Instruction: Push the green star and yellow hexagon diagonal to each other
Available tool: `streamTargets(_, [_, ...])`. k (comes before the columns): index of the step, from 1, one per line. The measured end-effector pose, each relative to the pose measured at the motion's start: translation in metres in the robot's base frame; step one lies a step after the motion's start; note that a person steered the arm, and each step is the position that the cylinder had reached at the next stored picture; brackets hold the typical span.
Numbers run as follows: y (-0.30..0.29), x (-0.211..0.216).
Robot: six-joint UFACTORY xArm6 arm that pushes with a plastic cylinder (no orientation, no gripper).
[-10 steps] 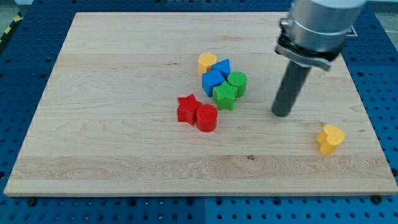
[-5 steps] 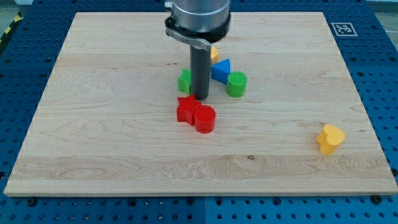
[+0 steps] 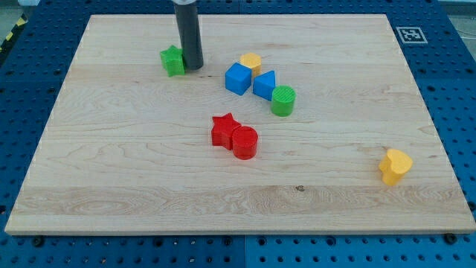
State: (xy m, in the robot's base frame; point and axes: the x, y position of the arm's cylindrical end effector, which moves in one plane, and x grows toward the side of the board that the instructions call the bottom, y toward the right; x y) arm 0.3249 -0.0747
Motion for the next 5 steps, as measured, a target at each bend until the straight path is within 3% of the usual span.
streamTargets(2, [0.09,0.001])
streamTargets(3, [0.126,0.022])
streamTargets(5, [0.074,0.001])
